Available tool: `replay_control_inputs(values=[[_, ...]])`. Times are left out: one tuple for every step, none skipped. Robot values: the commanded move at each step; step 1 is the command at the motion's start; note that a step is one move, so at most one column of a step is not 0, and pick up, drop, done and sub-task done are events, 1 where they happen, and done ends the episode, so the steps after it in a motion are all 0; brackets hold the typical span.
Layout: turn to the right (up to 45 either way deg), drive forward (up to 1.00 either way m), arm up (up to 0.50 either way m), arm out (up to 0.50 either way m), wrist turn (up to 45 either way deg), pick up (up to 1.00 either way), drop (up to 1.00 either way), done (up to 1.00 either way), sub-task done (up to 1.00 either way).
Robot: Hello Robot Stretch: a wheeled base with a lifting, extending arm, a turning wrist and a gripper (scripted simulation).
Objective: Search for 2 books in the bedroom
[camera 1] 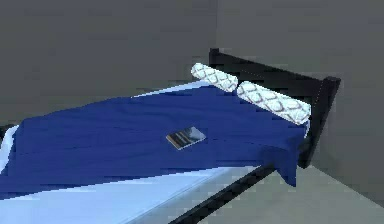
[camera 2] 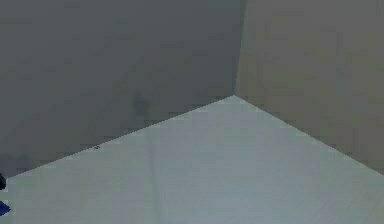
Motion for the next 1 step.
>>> replay_control_inputs(values=[[0.0, 0.0, 0.0, 0.0, 0.0, 0.0, 0.0, 1.0, 0.0]])
